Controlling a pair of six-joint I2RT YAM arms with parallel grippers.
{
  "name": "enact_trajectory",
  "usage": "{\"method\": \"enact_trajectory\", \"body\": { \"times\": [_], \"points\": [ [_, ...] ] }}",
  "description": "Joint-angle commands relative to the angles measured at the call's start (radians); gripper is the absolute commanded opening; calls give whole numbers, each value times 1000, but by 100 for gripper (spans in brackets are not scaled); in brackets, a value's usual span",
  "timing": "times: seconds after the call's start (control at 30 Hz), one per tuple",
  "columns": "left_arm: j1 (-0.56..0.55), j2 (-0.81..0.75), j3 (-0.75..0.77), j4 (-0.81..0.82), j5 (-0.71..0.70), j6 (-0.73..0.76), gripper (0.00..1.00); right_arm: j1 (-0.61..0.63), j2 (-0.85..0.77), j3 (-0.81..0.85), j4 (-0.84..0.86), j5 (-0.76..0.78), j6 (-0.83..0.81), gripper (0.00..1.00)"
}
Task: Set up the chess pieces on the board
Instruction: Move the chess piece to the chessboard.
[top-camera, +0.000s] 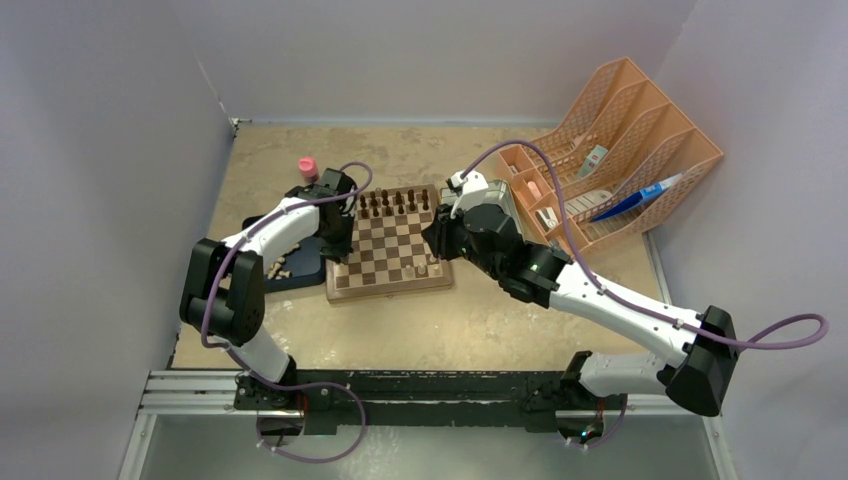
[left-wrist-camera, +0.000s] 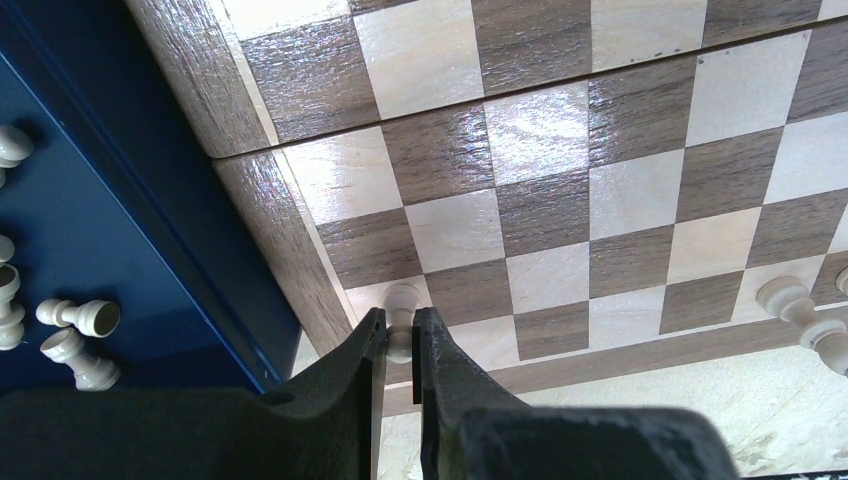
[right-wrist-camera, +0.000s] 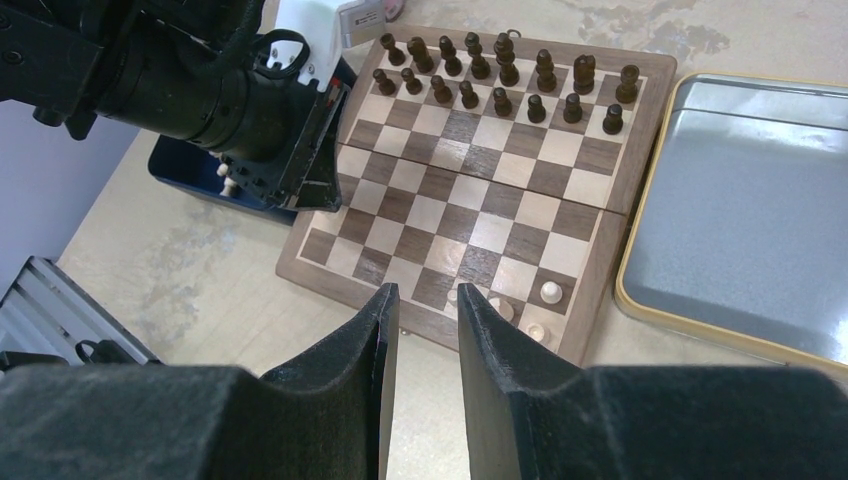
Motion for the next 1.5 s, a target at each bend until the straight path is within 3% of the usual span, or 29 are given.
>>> {"method": "enact_trajectory", "body": {
  "times": [0.0,0.3,0.63,1.07,1.47],
  "points": [
    [-7,-16,-26,-48,-25,-13,11,7,-1,29,31,17,-4,31],
    [-7,-15,-23,-47,-28,-16,12,7,4,28,33,17,-4,31],
    [-8,-14,-16,-42,-33,-17,22,6,13,36,23,16,-7,31],
    [-8,-22,-7,-12,11,-14,24,7,9,30,25,22,-3,32],
    [-8,-130,28,18,8,-41,42,7,-12,4,29,24,0,32]
  ]
}}
